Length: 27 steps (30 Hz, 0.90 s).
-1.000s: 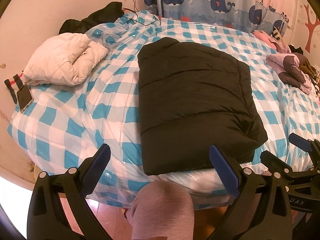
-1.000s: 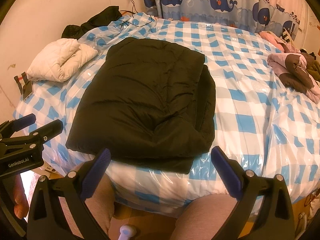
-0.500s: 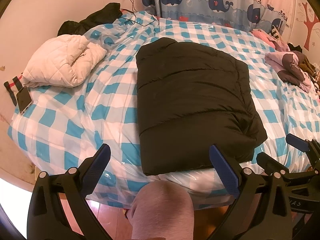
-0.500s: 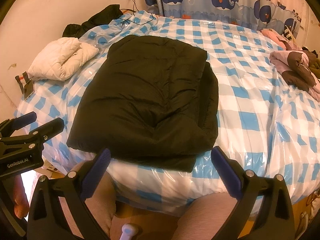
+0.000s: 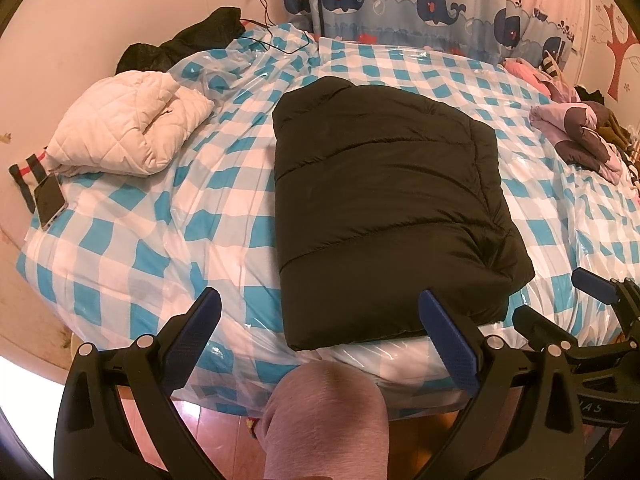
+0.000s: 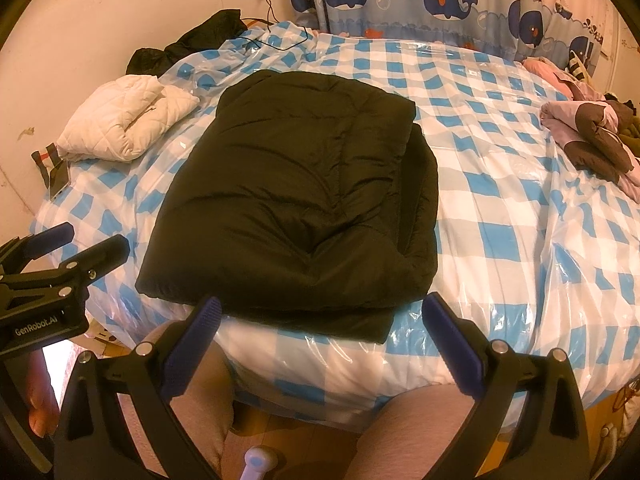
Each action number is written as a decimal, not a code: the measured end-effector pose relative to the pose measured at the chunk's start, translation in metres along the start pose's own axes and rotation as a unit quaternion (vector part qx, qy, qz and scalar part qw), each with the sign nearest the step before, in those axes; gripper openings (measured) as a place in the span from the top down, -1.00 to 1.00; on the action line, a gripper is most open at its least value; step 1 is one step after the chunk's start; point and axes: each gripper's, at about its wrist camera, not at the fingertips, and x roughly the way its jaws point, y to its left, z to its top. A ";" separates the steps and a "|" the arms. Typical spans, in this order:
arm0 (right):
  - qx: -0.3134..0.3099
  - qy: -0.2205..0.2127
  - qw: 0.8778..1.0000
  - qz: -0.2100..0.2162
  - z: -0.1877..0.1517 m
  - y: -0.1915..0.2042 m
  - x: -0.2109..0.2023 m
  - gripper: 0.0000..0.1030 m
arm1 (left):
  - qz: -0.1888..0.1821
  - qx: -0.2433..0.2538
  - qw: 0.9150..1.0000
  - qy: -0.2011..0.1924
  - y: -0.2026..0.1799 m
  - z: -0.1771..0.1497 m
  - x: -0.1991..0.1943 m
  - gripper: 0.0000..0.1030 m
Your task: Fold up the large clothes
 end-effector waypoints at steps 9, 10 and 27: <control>0.000 0.003 1.000 0.002 -0.001 0.001 0.002 -0.88 | 0.004 -0.004 1.000 -0.004 0.003 0.000 0.000 -0.85; -0.001 0.003 1.000 0.003 0.000 0.001 0.002 -0.88 | 0.001 -0.004 1.000 -0.006 0.005 0.001 0.000 -0.85; -0.011 0.030 0.999 0.027 -0.010 0.010 0.020 -0.88 | 0.009 -0.009 0.998 -0.057 0.022 0.001 -0.023 -0.80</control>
